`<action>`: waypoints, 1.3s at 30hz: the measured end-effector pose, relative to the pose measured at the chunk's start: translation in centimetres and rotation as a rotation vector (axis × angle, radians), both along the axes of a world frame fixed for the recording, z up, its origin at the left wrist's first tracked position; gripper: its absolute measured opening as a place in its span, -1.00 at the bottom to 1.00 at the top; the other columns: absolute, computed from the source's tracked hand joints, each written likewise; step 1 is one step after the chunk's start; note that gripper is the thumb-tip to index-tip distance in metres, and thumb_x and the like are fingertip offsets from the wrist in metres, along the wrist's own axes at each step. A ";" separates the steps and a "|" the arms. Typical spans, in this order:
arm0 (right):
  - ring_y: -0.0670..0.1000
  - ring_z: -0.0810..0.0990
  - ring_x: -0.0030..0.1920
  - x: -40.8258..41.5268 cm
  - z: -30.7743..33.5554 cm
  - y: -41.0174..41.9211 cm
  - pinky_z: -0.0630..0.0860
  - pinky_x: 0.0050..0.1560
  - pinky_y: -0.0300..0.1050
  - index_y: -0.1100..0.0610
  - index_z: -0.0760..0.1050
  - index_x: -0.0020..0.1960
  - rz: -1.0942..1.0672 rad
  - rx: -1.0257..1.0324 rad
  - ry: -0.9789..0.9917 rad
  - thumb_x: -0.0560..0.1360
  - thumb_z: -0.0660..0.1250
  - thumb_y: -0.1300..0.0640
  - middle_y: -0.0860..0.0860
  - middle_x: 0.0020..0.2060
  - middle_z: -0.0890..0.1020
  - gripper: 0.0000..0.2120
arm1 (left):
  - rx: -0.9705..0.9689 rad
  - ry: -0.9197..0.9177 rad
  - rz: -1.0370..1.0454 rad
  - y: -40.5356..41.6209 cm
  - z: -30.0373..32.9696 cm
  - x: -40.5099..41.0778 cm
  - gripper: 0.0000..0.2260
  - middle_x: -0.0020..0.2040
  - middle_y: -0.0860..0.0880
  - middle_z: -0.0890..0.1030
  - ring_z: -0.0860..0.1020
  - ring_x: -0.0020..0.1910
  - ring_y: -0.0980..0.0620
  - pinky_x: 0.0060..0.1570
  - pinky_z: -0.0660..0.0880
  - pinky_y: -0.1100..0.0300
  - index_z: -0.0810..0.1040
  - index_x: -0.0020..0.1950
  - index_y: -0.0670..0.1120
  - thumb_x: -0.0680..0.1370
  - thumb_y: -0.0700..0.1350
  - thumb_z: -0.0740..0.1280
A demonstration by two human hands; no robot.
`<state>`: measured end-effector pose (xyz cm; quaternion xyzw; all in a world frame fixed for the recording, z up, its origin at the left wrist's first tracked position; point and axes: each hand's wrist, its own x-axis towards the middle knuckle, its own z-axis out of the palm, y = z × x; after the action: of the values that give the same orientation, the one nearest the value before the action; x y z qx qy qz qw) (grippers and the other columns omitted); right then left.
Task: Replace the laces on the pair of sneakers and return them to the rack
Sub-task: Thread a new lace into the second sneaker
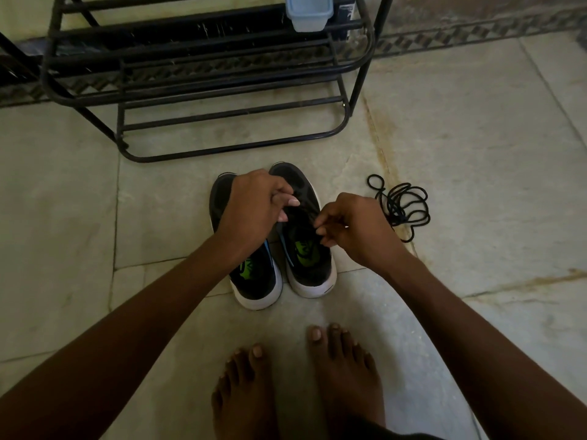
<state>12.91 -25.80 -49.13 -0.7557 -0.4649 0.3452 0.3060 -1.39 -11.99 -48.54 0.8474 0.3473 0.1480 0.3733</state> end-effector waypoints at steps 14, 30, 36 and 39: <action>-0.09 0.52 -0.29 -1.0 0.5 0.6 0.43 -0.25 -0.26 0.18 0.56 -0.13 0.321 0.135 -0.263 0.48 0.44 0.31 -0.01 -0.24 0.57 -0.91 | -0.705 -0.183 0.266 -0.2 0.9 1.0 -0.88 -0.18 -0.17 0.74 0.74 -0.19 -0.08 -0.20 0.66 0.17 0.63 0.02 -0.27 0.56 -0.23 0.46; 0.04 0.50 -0.39 -0.6 0.0 0.5 0.49 -0.42 -0.02 0.20 0.65 -0.18 0.065 0.419 -0.465 0.48 0.43 0.21 0.08 -0.30 0.56 -0.91 | -0.608 -0.019 0.029 -0.9 -0.3 0.9 -0.78 -0.30 0.13 0.64 0.58 -0.27 0.27 -0.21 0.48 0.35 0.48 -0.03 -0.10 0.72 -0.01 0.21; -0.01 0.54 -0.35 -0.2 -0.7 0.3 0.51 -0.31 -0.11 0.20 0.70 -0.09 -0.012 0.442 -0.411 0.49 0.47 0.26 0.07 -0.27 0.62 -0.97 | -0.629 -0.024 -0.070 -1.6 -0.1 0.9 -0.76 -0.34 0.03 0.58 0.52 -0.36 0.21 -0.28 0.40 0.45 0.42 -0.08 -0.08 0.75 -0.04 0.13; -0.03 0.59 -0.31 -0.2 -0.8 0.1 0.57 -0.26 -0.07 0.17 0.71 -0.06 -0.045 0.427 -0.357 0.49 0.45 0.22 0.05 -0.26 0.67 -0.92 | -0.613 -0.019 -0.065 -1.3 -0.8 0.8 -0.78 -0.29 -0.03 0.54 0.51 -0.28 0.15 -0.18 0.42 0.34 0.44 -0.10 -0.04 0.72 -0.02 0.20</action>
<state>12.75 -25.72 -49.95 -0.7329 -0.5569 0.0940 0.3793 -0.59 -13.33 -49.36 0.7047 0.3449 0.0322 0.6192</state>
